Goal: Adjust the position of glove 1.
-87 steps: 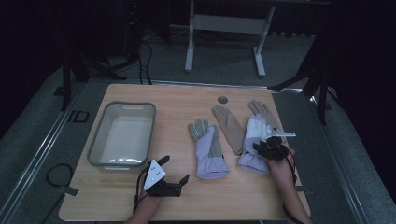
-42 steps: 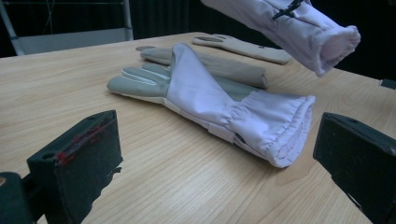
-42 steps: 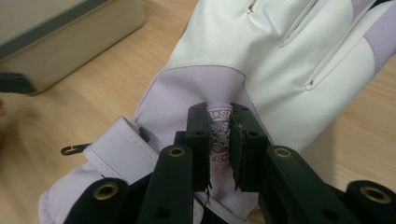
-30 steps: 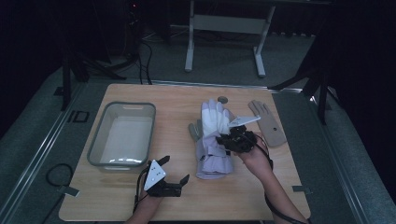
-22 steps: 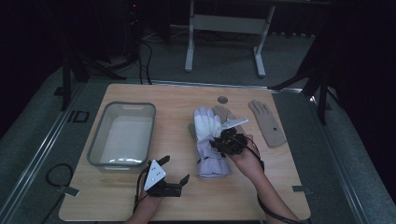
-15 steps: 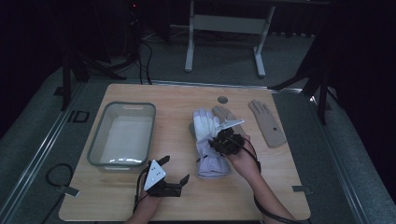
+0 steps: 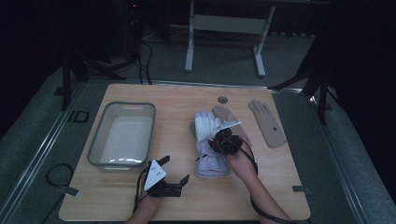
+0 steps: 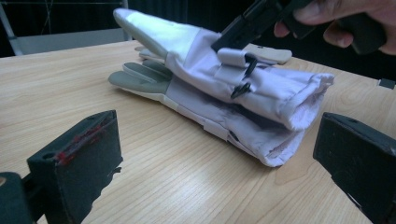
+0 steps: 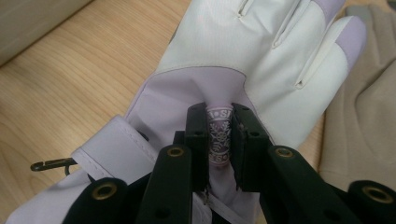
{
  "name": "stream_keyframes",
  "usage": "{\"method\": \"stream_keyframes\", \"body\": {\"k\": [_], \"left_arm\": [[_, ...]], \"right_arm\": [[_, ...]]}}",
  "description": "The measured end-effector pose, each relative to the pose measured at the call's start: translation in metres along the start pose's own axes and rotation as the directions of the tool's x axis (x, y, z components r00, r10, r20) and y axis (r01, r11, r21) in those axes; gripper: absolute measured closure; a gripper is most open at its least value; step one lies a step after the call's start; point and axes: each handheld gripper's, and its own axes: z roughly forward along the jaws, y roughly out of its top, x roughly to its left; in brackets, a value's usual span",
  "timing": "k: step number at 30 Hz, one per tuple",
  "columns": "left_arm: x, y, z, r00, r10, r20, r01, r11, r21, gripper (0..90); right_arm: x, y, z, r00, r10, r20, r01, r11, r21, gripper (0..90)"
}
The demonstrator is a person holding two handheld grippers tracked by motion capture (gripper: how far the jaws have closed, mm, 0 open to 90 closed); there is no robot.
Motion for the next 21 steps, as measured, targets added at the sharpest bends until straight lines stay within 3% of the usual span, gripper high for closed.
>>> {"method": "stream_keyframes", "body": {"k": [7, 12, 15, 21], "left_arm": [[0.000, 0.000, 0.000, 1.0000, 0.005, 0.000, -0.005, 1.0000, 0.002, 1.0], [0.000, 0.000, 0.000, 1.0000, -0.003, -0.003, 0.003, 1.0000, 0.004, 0.9], [0.000, 0.000, 0.000, 1.0000, -0.004, -0.002, 0.004, 1.0000, 0.005, 1.0], [-0.001, 0.002, 0.004, 1.0000, -0.002, 0.008, 0.001, 0.9980, 0.063, 1.0]], "right_arm": [[-0.001, -0.012, 0.014, 0.9996, 0.029, -0.005, -0.029, 0.999, -0.012, 76.6], [-0.001, -0.014, 0.015, 0.9995, 0.032, -0.006, -0.032, 0.999, -0.030, 73.7], [-0.004, -0.014, 0.007, 0.9996, 0.021, -0.019, -0.022, 0.997, -0.073, 61.9], [-0.014, -0.016, -0.016, 0.9987, 0.032, -0.040, -0.038, 0.987, -0.156, 39.2]]}}
